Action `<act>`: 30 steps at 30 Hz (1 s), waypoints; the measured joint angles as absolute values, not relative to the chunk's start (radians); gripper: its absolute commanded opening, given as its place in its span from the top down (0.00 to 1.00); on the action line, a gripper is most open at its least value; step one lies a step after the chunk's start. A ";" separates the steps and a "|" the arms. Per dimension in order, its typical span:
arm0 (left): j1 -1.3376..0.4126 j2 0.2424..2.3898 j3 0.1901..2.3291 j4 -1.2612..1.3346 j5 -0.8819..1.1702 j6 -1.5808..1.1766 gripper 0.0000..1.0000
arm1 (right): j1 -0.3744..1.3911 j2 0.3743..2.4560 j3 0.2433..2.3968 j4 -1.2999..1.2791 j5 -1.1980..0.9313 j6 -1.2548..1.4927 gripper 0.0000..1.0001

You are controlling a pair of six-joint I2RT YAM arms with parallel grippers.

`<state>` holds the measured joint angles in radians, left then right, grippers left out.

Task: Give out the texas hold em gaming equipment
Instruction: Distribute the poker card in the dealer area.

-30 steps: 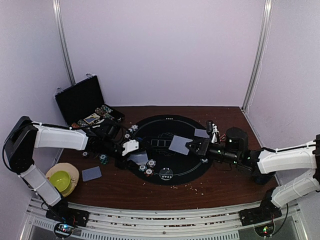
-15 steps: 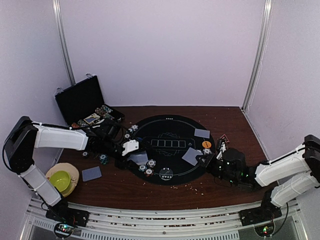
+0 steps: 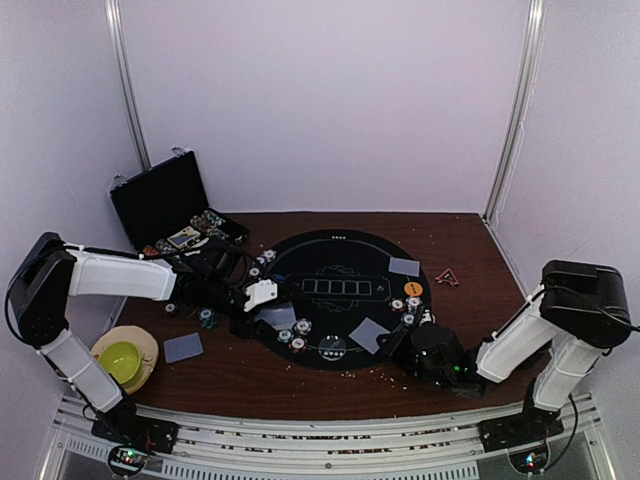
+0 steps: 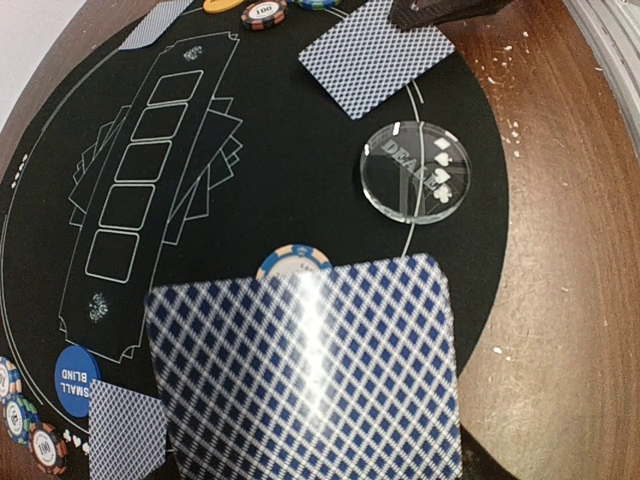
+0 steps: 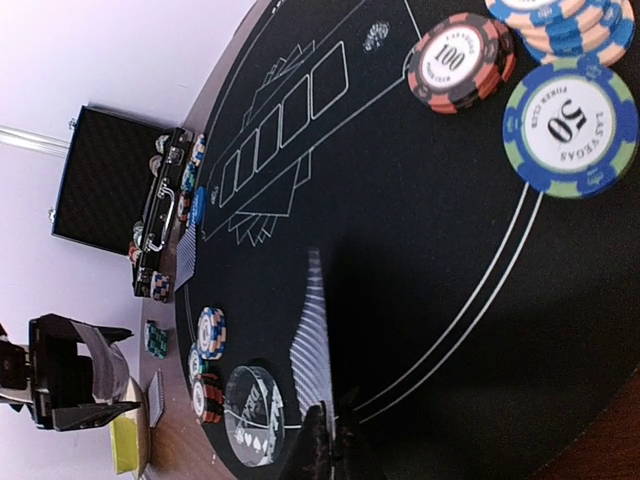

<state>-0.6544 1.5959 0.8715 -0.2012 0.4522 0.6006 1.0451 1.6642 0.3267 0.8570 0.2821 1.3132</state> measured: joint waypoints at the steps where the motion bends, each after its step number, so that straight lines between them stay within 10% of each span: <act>1: -0.654 1.596 0.871 -0.201 0.452 0.601 0.49 | 1.051 1.685 0.334 0.864 0.282 1.317 0.90; 30: -0.654 1.596 0.871 -0.201 0.452 0.601 0.49 | 1.174 1.572 0.393 0.582 0.395 1.381 0.68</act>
